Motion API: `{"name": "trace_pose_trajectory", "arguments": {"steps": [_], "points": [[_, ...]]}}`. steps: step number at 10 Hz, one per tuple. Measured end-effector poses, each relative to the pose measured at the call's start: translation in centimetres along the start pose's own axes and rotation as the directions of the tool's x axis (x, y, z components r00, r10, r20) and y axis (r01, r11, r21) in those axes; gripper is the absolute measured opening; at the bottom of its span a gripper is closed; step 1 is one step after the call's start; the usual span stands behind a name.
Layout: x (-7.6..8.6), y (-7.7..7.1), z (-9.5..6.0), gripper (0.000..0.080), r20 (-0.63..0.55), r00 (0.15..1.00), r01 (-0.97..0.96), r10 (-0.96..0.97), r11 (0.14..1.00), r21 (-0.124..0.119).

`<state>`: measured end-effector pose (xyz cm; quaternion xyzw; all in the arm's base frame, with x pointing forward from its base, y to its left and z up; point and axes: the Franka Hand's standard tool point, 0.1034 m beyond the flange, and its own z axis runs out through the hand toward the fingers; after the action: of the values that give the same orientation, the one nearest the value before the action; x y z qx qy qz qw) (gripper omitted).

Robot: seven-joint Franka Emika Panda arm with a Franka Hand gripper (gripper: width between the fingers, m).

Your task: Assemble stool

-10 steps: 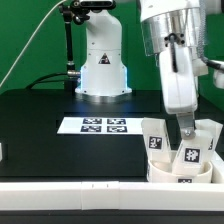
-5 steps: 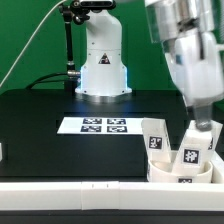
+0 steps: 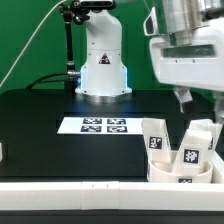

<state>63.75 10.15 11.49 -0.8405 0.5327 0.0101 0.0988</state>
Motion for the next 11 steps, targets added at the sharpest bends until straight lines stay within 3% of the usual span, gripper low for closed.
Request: {"name": "trace_pose_trajectory", "arguments": {"steps": [3, 7, 8, 9, 11], "points": [[-0.1, 0.1, -0.6, 0.0649, -0.018, 0.946, 0.323, -0.322, 0.946, 0.016], [0.2, 0.3, -0.5, 0.0649, -0.023, 0.832, 0.555, -0.555, 0.832, -0.005], [0.3, 0.4, -0.5, 0.0649, -0.026, 0.695, 0.717, -0.719, 0.695, -0.051], [0.5, 0.5, -0.5, 0.0649, -0.016, 0.559, 0.827, -0.829, 0.559, -0.066], [0.5, 1.1, -0.1, 0.0649, 0.022, 0.377, 0.925, -0.926, 0.375, -0.064]]}}
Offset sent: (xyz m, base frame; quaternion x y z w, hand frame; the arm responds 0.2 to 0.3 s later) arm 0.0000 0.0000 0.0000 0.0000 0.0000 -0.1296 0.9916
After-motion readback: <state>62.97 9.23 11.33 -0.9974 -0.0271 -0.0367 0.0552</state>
